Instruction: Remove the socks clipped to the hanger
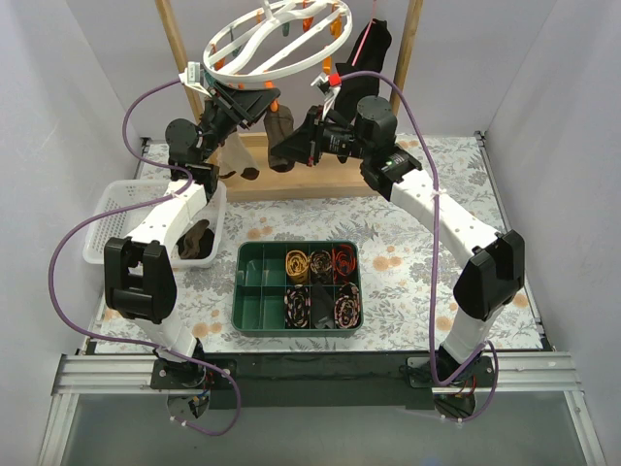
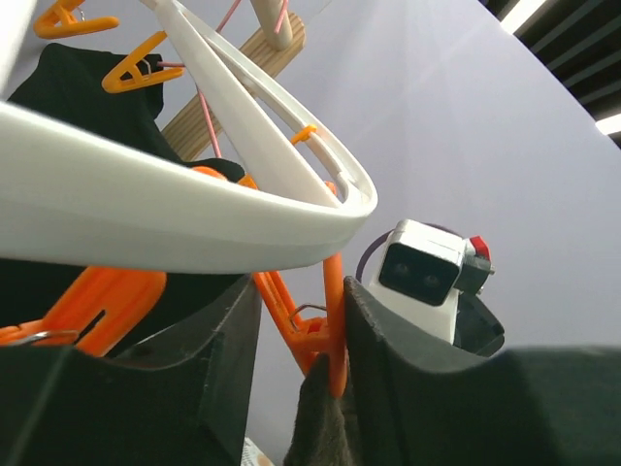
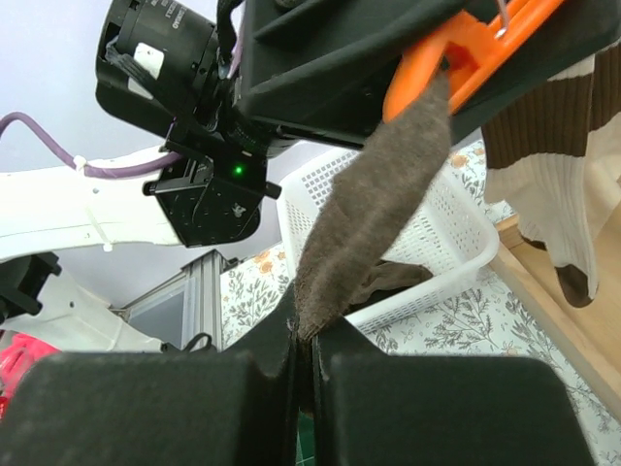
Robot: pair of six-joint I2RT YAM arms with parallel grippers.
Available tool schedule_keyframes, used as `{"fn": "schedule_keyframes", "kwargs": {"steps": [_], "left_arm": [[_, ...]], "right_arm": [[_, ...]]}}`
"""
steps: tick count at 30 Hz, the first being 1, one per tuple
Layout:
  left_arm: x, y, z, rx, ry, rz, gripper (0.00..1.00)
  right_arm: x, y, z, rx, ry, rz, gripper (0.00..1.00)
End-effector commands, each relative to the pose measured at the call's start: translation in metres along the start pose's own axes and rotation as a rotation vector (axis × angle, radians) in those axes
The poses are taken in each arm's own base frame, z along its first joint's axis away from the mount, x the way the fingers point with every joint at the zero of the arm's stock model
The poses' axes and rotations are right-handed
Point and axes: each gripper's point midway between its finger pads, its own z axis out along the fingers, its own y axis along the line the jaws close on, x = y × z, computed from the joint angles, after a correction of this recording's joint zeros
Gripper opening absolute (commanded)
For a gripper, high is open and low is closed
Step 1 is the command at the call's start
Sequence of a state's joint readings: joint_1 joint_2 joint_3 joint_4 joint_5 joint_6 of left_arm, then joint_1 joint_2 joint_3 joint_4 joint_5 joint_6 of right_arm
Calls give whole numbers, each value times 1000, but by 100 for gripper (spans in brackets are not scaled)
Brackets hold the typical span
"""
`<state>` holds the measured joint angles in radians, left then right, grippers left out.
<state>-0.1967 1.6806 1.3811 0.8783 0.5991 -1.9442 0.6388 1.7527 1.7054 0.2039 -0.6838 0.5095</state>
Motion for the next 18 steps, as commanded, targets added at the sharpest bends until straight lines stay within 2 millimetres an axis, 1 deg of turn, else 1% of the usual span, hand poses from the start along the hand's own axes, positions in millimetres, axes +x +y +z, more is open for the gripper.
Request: {"fn": "schedule_keyframes", "kwargs": {"steps": [1,3,4,6,8,9,10,11,12,13,14,15,17,18], "left_arm": [[-10,-11,6,10,-29,26,31],[-8,-9,5,9,-28,30,24],[-7,-10,4,12,-23,31,19],[-5,-7,5,-1,-8,30,12],[-2,-5,4,-14,12,41,11],[0,-1,3,-32,21,46,14],[1,0,2,-41,27,50,19],[3,-3,1,-41,42,53,26],[6,-3,-1,-56,55,61,42],[8,-1,-3,-65,65,65,48],[12,-3,-5,-66,84,69,56],[13,-8,-8,-67,91,74,62],[22,-5,-16,-80,113,60,66],[25,-16,-20,-62,131,61,68]], "right_arm": [[-10,26,-12,-37,-13,-17,1],[-10,27,-15,-30,-13,-16,1],[-5,25,-15,-25,-5,-10,1],[-2,25,-18,-19,3,-8,1],[5,22,-20,-4,11,3,1],[5,25,-23,-3,9,0,1],[6,25,-24,2,9,1,1],[10,23,-25,12,14,8,1],[8,24,-28,17,8,3,1],[10,24,-29,24,7,7,1],[13,22,-30,36,8,15,1],[13,23,-32,38,9,19,1],[17,21,-34,52,11,30,1],[20,20,-36,57,17,35,1]]}}
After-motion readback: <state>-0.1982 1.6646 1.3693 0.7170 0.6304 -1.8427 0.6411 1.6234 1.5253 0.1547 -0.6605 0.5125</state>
